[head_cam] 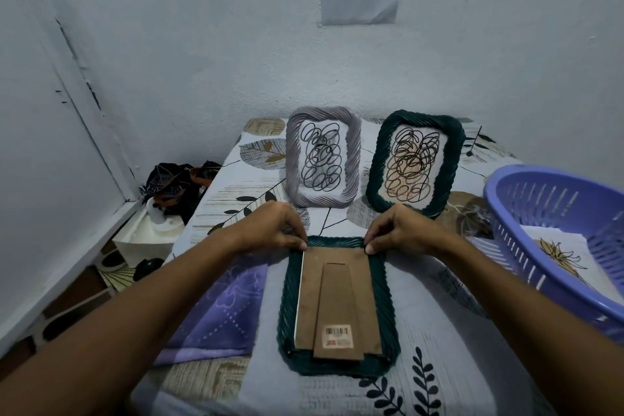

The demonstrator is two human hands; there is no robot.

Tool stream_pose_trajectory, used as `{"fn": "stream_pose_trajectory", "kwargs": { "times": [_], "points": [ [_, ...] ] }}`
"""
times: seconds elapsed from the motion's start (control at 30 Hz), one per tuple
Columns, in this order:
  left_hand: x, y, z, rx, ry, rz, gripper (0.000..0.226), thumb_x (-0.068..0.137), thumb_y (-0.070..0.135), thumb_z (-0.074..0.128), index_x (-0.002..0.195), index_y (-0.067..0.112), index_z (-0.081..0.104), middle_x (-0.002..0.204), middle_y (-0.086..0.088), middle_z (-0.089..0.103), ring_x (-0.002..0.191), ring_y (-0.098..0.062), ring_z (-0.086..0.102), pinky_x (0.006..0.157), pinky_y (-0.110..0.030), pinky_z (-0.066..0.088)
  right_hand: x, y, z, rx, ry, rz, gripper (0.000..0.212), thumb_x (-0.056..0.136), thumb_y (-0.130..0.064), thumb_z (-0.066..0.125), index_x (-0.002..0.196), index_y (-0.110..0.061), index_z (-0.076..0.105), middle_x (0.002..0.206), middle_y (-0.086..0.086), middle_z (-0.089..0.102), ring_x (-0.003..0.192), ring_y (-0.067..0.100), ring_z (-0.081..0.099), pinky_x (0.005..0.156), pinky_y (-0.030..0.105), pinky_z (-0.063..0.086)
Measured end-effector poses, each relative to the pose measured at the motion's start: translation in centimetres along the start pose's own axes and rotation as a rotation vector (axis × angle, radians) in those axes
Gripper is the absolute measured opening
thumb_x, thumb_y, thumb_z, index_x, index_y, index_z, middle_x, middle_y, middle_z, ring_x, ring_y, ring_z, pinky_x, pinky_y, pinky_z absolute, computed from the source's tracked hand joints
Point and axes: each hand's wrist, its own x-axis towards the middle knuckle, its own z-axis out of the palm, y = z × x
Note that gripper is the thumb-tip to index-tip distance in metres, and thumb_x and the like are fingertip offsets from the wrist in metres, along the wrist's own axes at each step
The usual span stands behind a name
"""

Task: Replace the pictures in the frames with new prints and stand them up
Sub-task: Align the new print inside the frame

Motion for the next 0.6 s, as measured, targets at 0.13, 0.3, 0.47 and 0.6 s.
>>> {"fn": "stream_pose_trajectory", "kwargs": {
  "times": [0.13, 0.3, 0.47, 0.6],
  "points": [
    [-0.18, -0.11, 0.02, -0.039, -0.008, -0.022, 0.012, 0.076, 0.018, 0.08, 0.088, 0.021, 0.079, 0.08, 0.011, 0.071, 0.076, -0.001, 0.06, 0.066, -0.007, 0.04, -0.13, 0.32, -0.05, 0.01, -0.003, 0.001, 0.013, 0.082, -0.008, 0.071, 0.088, -0.017, 0.076, 0.089, 0.001, 0.074, 0.087, 0.013, 0.067, 0.078, 0.022, 0.053],
    [-0.37, -0.02, 0.34, -0.072, 0.049, -0.039, 0.011, 0.075, 0.016, 0.081, 0.085, 0.02, 0.08, 0.079, 0.008, 0.073, 0.076, -0.003, 0.062, 0.067, -0.01, 0.044, -0.27, 0.33, 0.3, 0.015, 0.041, 0.018, 0.013, 0.082, -0.008, 0.071, 0.085, -0.019, 0.076, 0.084, -0.002, 0.074, 0.08, 0.007, 0.066, 0.073, 0.018, 0.052],
    [-0.5, 0.05, 0.54, -0.063, 0.071, -0.038, 0.01, 0.075, 0.017, 0.081, 0.085, 0.018, 0.08, 0.08, 0.005, 0.073, 0.077, -0.005, 0.062, 0.067, -0.01, 0.043, -0.35, 0.1, 0.51, 0.006, 0.077, 0.031, 0.011, 0.082, -0.009, 0.071, 0.085, -0.018, 0.076, 0.083, -0.003, 0.073, 0.079, 0.007, 0.065, 0.073, 0.018, 0.051],
    [-0.63, 0.38, 0.56, -0.04, 0.063, -0.073, 0.01, 0.077, 0.018, 0.079, 0.088, 0.019, 0.079, 0.083, 0.006, 0.073, 0.077, 0.0, 0.057, 0.066, -0.001, 0.035, -0.34, 0.15, 0.78, 0.008, 0.092, 0.045, 0.01, 0.082, -0.007, 0.071, 0.086, -0.014, 0.077, 0.083, -0.002, 0.073, 0.08, 0.008, 0.065, 0.073, 0.021, 0.051]
  ]
}}
